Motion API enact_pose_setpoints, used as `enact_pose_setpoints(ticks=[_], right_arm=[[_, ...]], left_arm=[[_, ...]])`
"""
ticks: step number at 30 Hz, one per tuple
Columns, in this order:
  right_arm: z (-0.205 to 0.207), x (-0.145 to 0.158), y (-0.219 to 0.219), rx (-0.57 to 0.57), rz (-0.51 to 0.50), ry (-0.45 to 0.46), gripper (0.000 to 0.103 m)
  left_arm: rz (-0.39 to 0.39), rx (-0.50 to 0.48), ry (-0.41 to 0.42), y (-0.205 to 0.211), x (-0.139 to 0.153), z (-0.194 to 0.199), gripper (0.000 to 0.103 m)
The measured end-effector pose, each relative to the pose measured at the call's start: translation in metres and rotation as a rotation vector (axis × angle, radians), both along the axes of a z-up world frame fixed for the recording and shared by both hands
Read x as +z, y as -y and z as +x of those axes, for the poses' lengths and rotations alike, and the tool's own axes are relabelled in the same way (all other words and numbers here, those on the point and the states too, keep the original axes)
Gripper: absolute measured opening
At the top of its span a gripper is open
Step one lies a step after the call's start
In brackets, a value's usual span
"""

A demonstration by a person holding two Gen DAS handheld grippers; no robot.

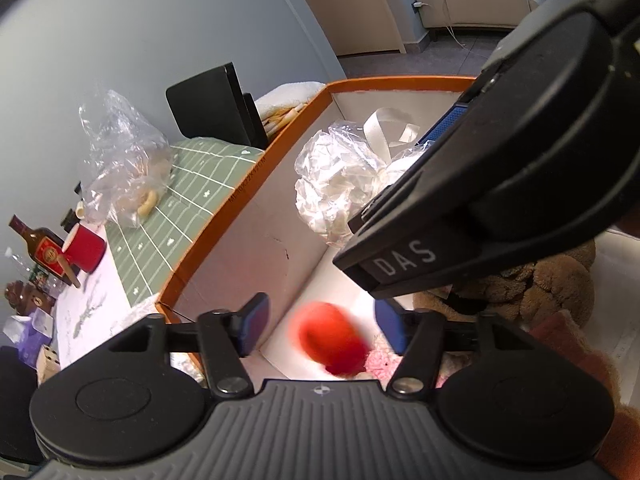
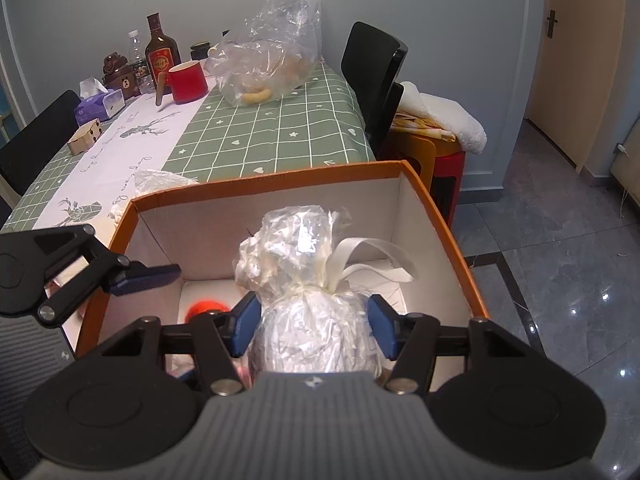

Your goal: Organize soft objects

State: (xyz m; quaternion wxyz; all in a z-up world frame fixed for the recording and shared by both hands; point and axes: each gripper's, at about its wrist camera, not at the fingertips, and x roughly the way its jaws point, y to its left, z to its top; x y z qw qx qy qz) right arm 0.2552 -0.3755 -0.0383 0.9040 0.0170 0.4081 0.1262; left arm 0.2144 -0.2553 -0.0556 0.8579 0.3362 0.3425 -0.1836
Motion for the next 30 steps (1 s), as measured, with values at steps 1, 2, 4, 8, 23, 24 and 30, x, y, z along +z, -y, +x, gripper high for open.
enact_pose_setpoints(ticks=[1, 2, 4, 8, 23, 24, 30], right_arm=[[0.0, 0.001, 0.0, -0.002, 0.002, 0.002, 0.059], [-0.001, 0.002, 0.0, -0.004, 0.004, 0.005, 0.059], [-0.002, 0.004, 0.001, -0.008, 0.006, 0.015, 0.059], [-0.005, 0.011, 0.004, -0.021, 0.032, 0.03, 0.062], [-0.026, 0.053, 0.0, -0.024, 0.13, 0.121, 0.063], [-0.028, 0.056, -0.001, -0.021, 0.131, 0.128, 0.063], [-0.045, 0.071, -0.014, 0.013, 0.136, 0.168, 0.063]], left_arm=[[-0.003, 0.0, 0.001, 0.0, 0.001, 0.0, 0.077], [-0.009, 0.001, -0.002, -0.001, 0.003, 0.0, 0.077], [-0.018, 0.003, -0.003, -0.003, 0.005, 0.0, 0.077], [-0.024, 0.007, 0.001, -0.005, 0.009, -0.001, 0.077], [-0.076, 0.027, 0.045, -0.026, 0.045, -0.024, 0.077], [-0.078, 0.031, 0.05, -0.029, 0.048, -0.026, 0.077], [-0.146, 0.084, 0.059, -0.052, 0.07, -0.034, 0.077]])
